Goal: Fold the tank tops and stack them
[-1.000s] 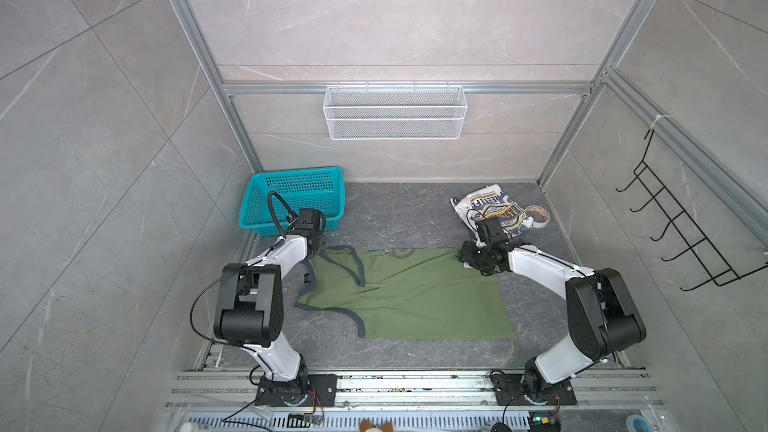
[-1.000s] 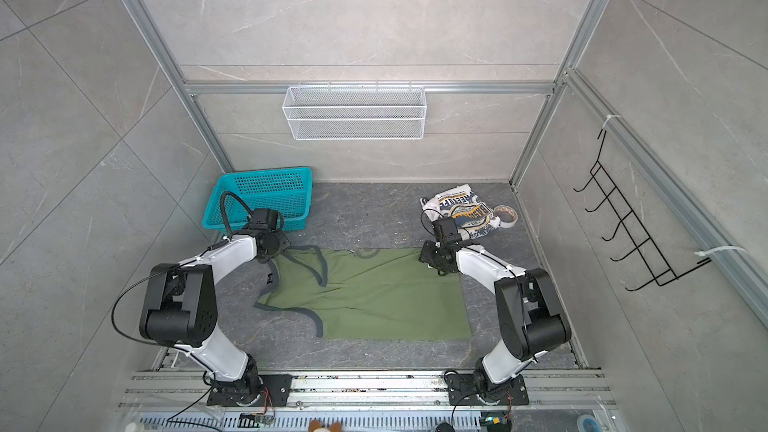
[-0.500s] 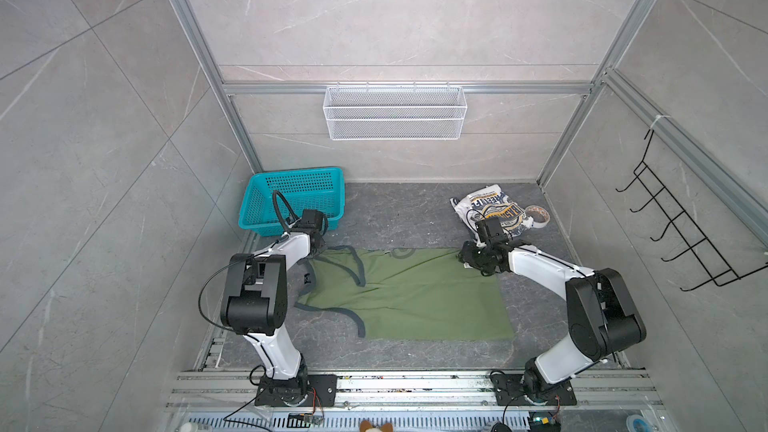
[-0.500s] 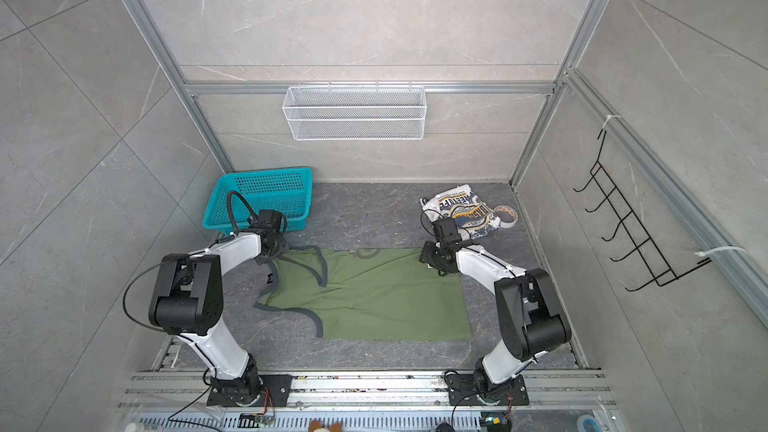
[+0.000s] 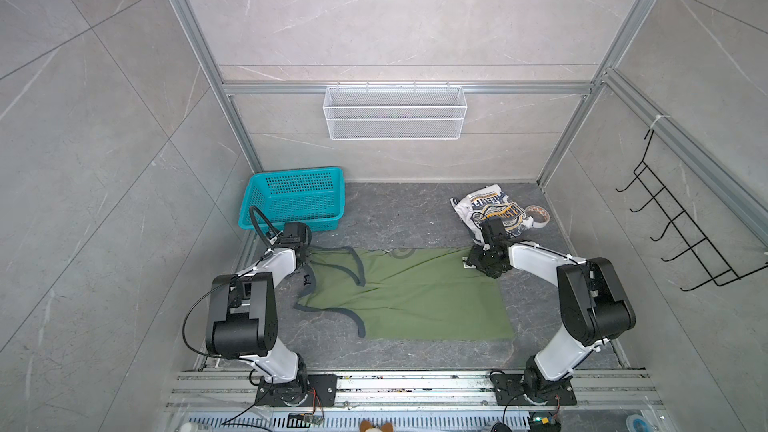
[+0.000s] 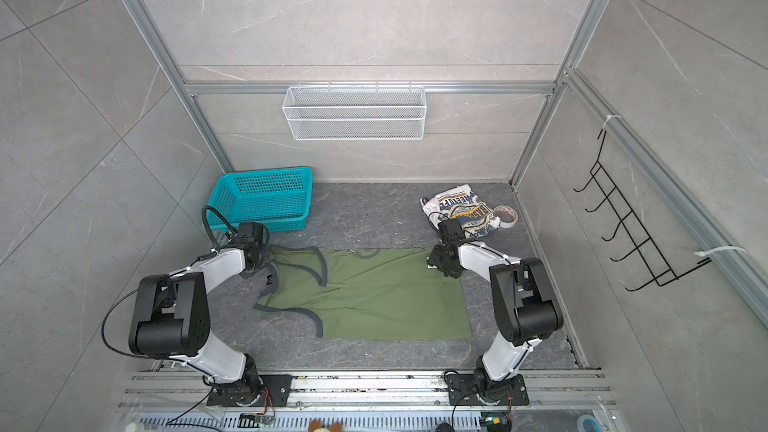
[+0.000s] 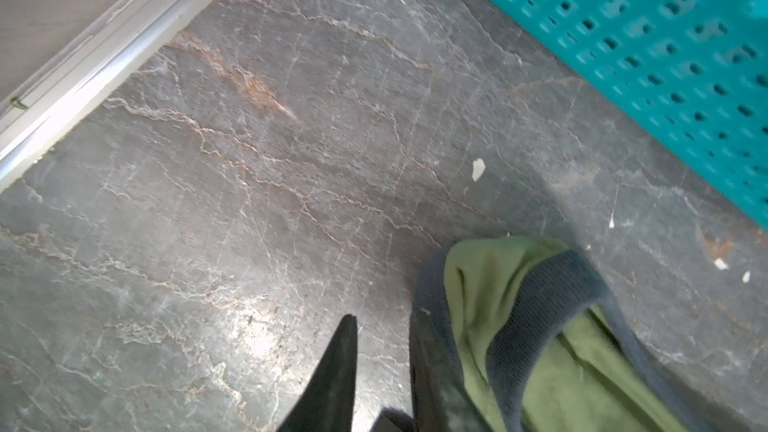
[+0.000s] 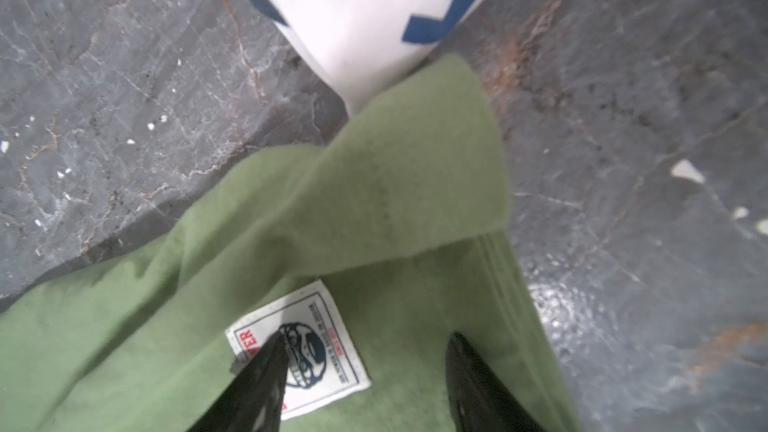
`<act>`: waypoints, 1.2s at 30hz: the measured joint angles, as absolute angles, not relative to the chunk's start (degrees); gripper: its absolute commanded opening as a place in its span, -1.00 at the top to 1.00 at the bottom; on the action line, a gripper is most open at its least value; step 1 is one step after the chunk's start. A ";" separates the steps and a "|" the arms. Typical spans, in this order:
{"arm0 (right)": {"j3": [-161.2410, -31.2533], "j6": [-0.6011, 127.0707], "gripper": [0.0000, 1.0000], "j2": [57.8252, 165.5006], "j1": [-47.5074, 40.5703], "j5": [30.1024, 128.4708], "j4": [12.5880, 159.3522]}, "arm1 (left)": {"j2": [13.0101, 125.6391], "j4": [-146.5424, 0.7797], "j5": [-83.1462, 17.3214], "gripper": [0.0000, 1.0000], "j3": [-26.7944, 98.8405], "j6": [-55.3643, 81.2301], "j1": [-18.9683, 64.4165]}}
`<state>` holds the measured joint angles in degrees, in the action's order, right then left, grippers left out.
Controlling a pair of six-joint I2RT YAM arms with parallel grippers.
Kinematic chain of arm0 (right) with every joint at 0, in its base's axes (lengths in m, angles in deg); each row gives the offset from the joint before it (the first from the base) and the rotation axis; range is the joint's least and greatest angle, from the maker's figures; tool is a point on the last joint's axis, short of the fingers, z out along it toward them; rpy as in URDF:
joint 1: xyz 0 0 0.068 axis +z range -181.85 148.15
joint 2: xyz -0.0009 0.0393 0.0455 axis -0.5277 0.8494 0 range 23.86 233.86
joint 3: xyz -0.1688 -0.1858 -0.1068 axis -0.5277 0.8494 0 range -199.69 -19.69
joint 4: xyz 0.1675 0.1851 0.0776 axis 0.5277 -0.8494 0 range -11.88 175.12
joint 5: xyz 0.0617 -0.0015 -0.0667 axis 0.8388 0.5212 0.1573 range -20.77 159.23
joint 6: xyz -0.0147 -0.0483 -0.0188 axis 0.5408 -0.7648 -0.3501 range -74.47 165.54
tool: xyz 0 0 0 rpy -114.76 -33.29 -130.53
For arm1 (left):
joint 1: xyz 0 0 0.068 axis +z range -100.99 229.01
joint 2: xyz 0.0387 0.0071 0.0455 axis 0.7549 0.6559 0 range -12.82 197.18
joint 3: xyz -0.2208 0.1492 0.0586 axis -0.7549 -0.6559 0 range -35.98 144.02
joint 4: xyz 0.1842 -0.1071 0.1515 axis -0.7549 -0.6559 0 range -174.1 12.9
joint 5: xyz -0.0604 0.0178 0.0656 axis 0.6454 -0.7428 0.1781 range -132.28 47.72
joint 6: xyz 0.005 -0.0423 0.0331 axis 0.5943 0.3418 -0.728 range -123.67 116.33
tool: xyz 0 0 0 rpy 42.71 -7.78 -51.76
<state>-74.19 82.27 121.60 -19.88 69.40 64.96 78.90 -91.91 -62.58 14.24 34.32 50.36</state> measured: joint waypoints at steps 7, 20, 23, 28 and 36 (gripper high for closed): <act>-74.24 82.42 -0.25 121.62 -19.91 69.40 64.96 | 77.46 -91.93 -61.77 0.06 15.00 31.79 47.19; -74.24 82.42 -0.26 121.62 -20.10 69.62 65.00 | 87.38 -98.49 -65.40 -0.13 28.27 30.52 42.42; -74.24 82.42 -0.26 121.62 -20.23 69.68 65.00 | 89.66 -99.84 -65.73 -0.03 29.36 30.52 42.51; -74.24 82.42 -0.27 121.62 -20.41 70.01 65.02 | 90.53 -101.96 -66.23 0.15 30.50 30.61 42.80; -74.24 82.42 -0.26 121.62 -20.63 70.16 65.09 | 90.69 -103.17 -66.32 0.26 30.54 30.85 43.67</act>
